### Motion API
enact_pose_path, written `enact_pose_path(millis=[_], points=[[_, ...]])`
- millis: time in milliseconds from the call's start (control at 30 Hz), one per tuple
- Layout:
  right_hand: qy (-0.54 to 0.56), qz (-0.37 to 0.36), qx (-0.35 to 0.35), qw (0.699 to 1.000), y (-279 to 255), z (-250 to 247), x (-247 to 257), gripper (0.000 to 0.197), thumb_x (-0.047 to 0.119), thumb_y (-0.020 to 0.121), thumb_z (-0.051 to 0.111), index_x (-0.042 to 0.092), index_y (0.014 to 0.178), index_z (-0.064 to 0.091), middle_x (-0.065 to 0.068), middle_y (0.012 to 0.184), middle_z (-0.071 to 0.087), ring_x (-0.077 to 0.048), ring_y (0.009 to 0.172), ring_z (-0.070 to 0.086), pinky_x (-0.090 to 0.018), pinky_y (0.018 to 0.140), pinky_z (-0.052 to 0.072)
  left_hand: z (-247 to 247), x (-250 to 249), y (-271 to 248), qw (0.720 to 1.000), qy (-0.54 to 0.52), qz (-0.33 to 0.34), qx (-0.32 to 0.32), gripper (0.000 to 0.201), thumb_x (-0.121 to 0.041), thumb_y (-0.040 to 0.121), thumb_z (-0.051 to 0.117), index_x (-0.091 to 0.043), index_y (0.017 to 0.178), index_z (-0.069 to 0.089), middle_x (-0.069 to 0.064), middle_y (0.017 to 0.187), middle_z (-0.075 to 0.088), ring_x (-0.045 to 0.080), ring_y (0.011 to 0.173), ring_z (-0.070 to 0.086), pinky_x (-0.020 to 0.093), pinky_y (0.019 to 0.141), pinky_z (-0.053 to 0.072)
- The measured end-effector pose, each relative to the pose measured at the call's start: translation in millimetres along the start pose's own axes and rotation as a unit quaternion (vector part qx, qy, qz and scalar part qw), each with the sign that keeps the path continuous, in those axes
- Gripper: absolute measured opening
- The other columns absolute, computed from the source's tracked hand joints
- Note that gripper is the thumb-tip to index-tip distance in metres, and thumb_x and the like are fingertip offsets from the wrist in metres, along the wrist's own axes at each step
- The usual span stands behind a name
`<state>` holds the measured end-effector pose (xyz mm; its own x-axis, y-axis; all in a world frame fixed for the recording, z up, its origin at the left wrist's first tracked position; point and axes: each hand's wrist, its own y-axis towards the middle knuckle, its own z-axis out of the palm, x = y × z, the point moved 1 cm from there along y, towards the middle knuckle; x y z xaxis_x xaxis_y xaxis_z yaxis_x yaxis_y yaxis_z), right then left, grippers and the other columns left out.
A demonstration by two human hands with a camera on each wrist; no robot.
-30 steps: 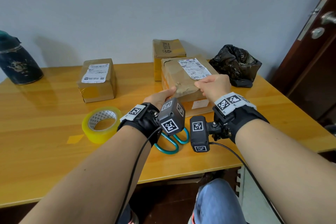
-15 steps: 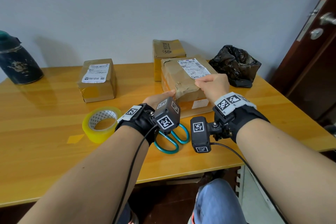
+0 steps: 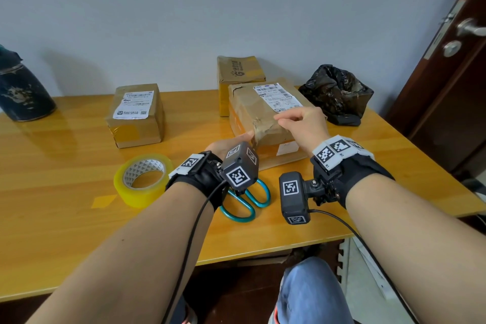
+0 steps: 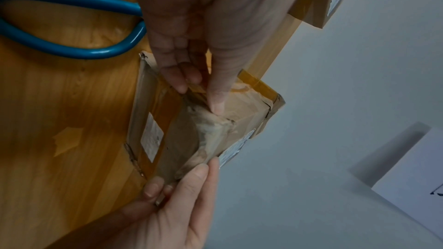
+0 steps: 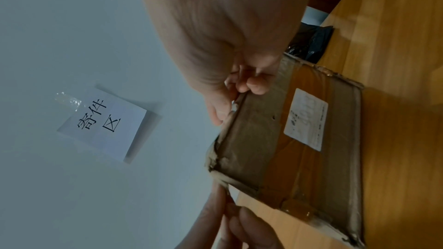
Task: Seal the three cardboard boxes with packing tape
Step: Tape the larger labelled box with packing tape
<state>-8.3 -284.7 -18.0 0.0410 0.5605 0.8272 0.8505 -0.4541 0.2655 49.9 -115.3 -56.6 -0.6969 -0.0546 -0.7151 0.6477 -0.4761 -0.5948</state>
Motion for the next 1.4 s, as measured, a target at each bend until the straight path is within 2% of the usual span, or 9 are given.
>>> enact_pose_path(millis=[100, 233, 300, 400, 533, 667, 867, 1133, 1400], points=[[-0.01, 0.007, 0.001, 1.0, 0.7, -1.0, -0.3, 0.016, 0.006, 0.088, 0.063, 0.009, 0.097, 0.076, -0.004, 0.107, 0.07, -0.008, 0.105, 0.056, -0.018, 0.088, 0.042, 9.2, -1.9, -13.3, 0.996, 0.085, -0.001, -0.024, 0.028, -0.022, 0.092, 0.064, -0.007, 0.072, 0.05, 0.007, 0.059, 0.055, 0.015, 0.055, 0.055, 0.023, 0.064, 0.046], [-0.023, 0.015, 0.013, 1.0, 1.4, -0.6, 1.2, 0.017, 0.008, 0.09, 0.061, 0.008, 0.1, 0.075, -0.005, 0.111, 0.07, -0.013, 0.112, 0.057, -0.017, 0.089, 0.039, 13.4, -18.8, -12.2, 0.97, 0.132, 0.151, -0.14, 0.015, 0.0, 0.094, 0.05, -0.006, 0.082, 0.058, 0.005, 0.074, 0.057, 0.011, 0.053, 0.049, 0.015, 0.038, 0.043], [-0.022, 0.016, 0.014, 1.0, 1.0, -1.1, 1.1, 0.017, 0.008, 0.091, 0.061, 0.007, 0.101, 0.074, -0.006, 0.112, 0.07, -0.014, 0.112, 0.057, -0.016, 0.089, 0.039, 21.7, -29.4, -11.9, 0.932, 0.17, 0.258, -0.19, 0.024, 0.007, 0.086, 0.053, -0.009, 0.093, 0.069, 0.001, 0.08, 0.061, 0.011, 0.058, 0.05, 0.018, 0.049, 0.048], [-0.013, 0.017, 0.014, 1.0, 0.2, -1.5, 1.2, 0.018, 0.008, 0.091, 0.06, 0.006, 0.102, 0.074, -0.006, 0.112, 0.069, -0.01, 0.105, 0.056, -0.017, 0.088, 0.039, 42.4, -38.4, -22.7, 0.853, 0.324, 0.381, -0.147, 0.016, -0.003, 0.085, 0.065, -0.015, 0.09, 0.075, -0.009, 0.077, 0.065, 0.003, 0.066, 0.057, 0.017, 0.067, 0.052], [-0.012, 0.012, 0.023, 1.0, -0.7, -3.2, 1.6, 0.018, 0.005, 0.091, 0.059, 0.006, 0.101, 0.074, -0.008, 0.111, 0.07, -0.016, 0.11, 0.059, -0.021, 0.092, 0.042, 49.8, -33.3, -18.2, 0.788, 0.445, 0.401, -0.141, 0.013, -0.015, 0.09, 0.066, -0.013, 0.098, 0.076, -0.01, 0.084, 0.064, 0.0, 0.079, 0.055, 0.008, 0.067, 0.038], [-0.009, 0.005, 0.026, 1.0, -0.8, -4.7, -1.0, 0.019, 0.005, 0.09, 0.06, 0.004, 0.103, 0.074, -0.008, 0.111, 0.07, -0.016, 0.11, 0.059, -0.019, 0.092, 0.042, 49.6, -21.8, -13.5, 0.774, 0.469, 0.404, -0.134, 0.014, -0.017, 0.087, 0.069, -0.012, 0.098, 0.077, -0.004, 0.091, 0.07, 0.0, 0.077, 0.054, 0.002, 0.061, 0.038], [0.0, -0.03, 0.019, 0.999, -0.6, -4.4, -7.6, 0.017, 0.005, 0.088, 0.063, 0.004, 0.102, 0.074, -0.009, 0.107, 0.071, -0.015, 0.103, 0.062, -0.017, 0.088, 0.044, 46.9, -17.9, -10.3, 0.754, 0.47, 0.436, -0.14, 0.014, -0.015, 0.083, 0.073, -0.014, 0.097, 0.077, -0.018, 0.072, 0.051, -0.003, 0.068, 0.048, -0.003, 0.06, 0.036], [-0.029, -0.066, 0.016, 0.997, -2.0, -2.9, -15.0, 0.019, 0.006, 0.084, 0.069, 0.008, 0.102, 0.075, 0.013, 0.074, 0.062, 0.004, 0.061, 0.048, -0.008, 0.066, 0.039, 41.3, -13.8, -2.4, 0.726, 0.479, 0.478, -0.127, 0.017, -0.006, 0.079, 0.076, -0.011, 0.095, 0.076, -0.007, 0.084, 0.053, 0.001, 0.067, 0.047, 0.0, 0.064, 0.038], [-0.127, -0.077, 0.005, 0.989, 0.3, -0.2, -13.6, 0.02, 0.011, 0.081, 0.074, 0.018, 0.1, 0.076, 0.017, 0.08, 0.042, -0.008, 0.08, 0.045, -0.026, 0.079, 0.041, 38.9, -11.0, -0.4, 0.722, 0.475, 0.488, -0.123, 0.022, 0.003, 0.076, 0.074, -0.009, 0.095, 0.075, -0.015, 0.076, 0.048, 0.001, 0.064, 0.045, 0.004, 0.066, 0.041]])
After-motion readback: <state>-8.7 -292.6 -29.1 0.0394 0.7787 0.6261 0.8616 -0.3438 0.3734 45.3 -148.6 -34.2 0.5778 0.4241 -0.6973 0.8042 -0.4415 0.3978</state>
